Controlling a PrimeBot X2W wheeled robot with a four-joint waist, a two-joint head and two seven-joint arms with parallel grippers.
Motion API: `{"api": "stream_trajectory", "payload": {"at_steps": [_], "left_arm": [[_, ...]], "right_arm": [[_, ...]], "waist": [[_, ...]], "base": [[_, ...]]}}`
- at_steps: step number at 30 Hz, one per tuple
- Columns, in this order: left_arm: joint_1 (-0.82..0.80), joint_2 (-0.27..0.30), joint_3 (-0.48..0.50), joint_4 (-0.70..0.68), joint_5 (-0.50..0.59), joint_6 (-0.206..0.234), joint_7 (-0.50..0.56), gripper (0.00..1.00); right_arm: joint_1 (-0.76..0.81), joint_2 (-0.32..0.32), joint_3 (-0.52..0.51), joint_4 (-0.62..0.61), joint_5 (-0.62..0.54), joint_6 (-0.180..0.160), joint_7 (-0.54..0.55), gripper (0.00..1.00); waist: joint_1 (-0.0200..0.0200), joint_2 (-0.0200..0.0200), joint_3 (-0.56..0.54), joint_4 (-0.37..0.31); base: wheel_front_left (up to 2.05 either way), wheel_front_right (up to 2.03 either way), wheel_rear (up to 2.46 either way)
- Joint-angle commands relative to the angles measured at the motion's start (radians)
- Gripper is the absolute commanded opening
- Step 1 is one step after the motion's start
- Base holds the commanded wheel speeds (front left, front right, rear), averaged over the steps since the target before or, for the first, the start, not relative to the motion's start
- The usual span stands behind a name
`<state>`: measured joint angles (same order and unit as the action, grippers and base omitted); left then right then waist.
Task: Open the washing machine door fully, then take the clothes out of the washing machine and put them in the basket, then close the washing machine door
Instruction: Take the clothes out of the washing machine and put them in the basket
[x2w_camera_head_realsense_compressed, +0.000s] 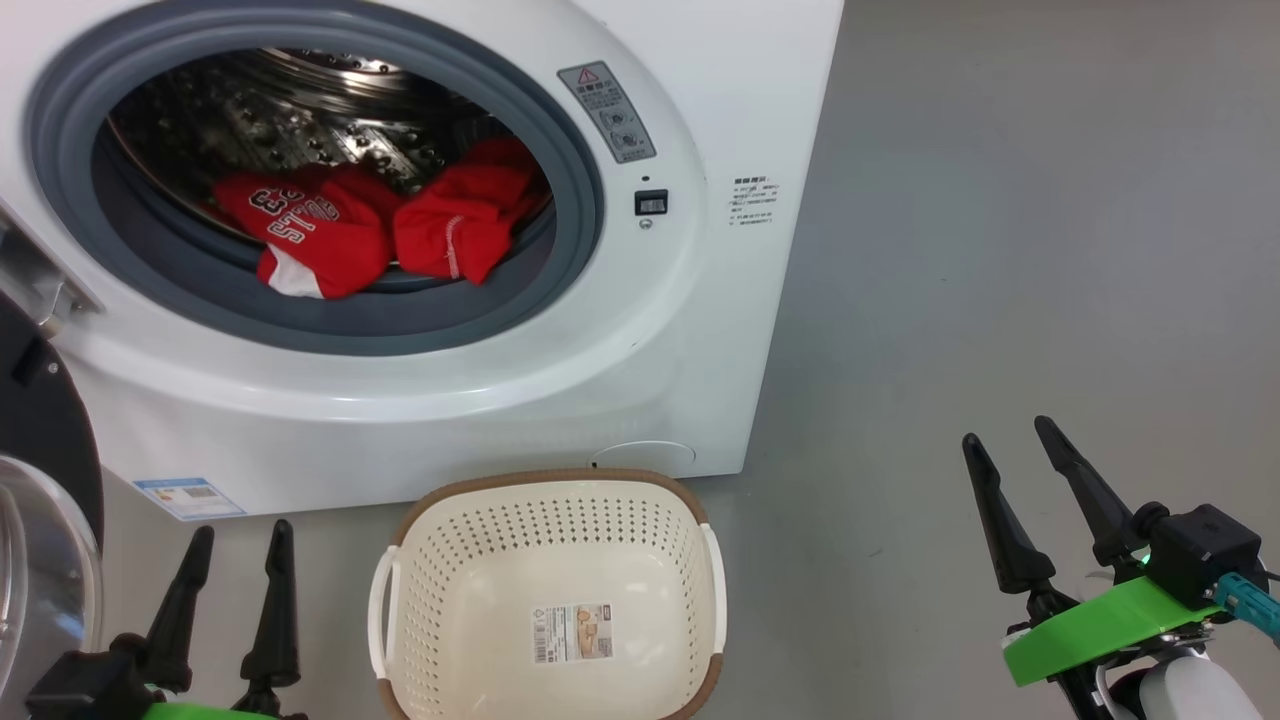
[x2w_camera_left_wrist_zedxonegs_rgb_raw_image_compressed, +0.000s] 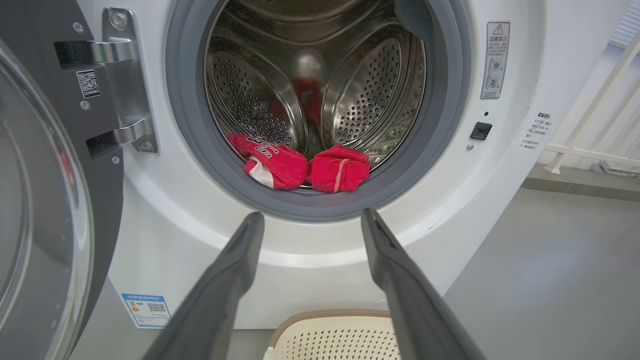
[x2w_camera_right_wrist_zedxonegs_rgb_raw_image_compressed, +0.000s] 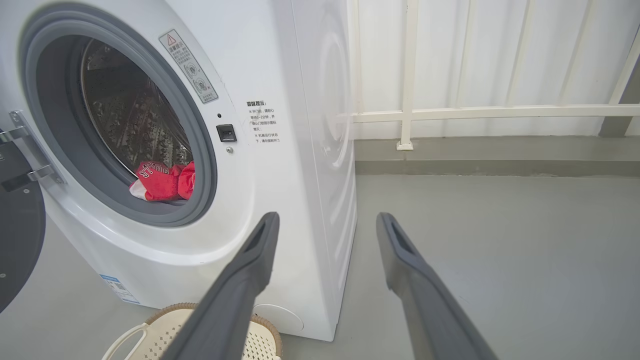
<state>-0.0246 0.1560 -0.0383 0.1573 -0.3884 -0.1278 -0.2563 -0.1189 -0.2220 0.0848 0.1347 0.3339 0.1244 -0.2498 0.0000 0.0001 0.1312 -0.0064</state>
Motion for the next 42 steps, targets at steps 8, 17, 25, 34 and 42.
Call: {"api": "stream_trajectory", "payload": {"at_steps": [8,17,25,34,42], "left_arm": [[-0.023,0.01,0.031,-0.011,0.015,-0.003,-0.006,1.0],[-0.057,-0.013,0.027,0.044,0.04,-0.003,-0.006,1.0],[-0.195,-0.036,-0.005,0.145,0.082,-0.003,-0.006,1.0],[-0.485,-0.064,-0.027,0.389,0.126,0.009,-0.006,1.0],[-0.765,-0.066,-0.073,0.653,0.169,0.036,0.042,1.0]], "right_arm": [[-0.012,-0.009,0.019,-0.027,-0.019,0.006,-0.012,1.0],[-0.017,-0.007,0.026,-0.025,-0.019,0.006,-0.012,1.0],[-0.031,0.0,0.036,-0.026,-0.019,0.006,-0.012,1.0],[-0.065,0.011,0.047,-0.029,-0.018,0.006,-0.012,1.0],[-0.104,0.03,0.058,-0.031,-0.018,0.006,-0.012,1.0]], "waist": [[0.0,-0.0001,0.001,0.006],[0.0,-0.0001,0.008,0.01],[0.0,-0.0001,0.036,0.004],[0.0,-0.0001,0.094,-0.027],[0.0,-0.0001,0.152,-0.07]], "base": [[0.0,0.0,0.0],[0.0,0.0,0.0],[0.0,0.0,0.0],[0.0,0.0,0.0],[0.0,0.0,0.0]]}}
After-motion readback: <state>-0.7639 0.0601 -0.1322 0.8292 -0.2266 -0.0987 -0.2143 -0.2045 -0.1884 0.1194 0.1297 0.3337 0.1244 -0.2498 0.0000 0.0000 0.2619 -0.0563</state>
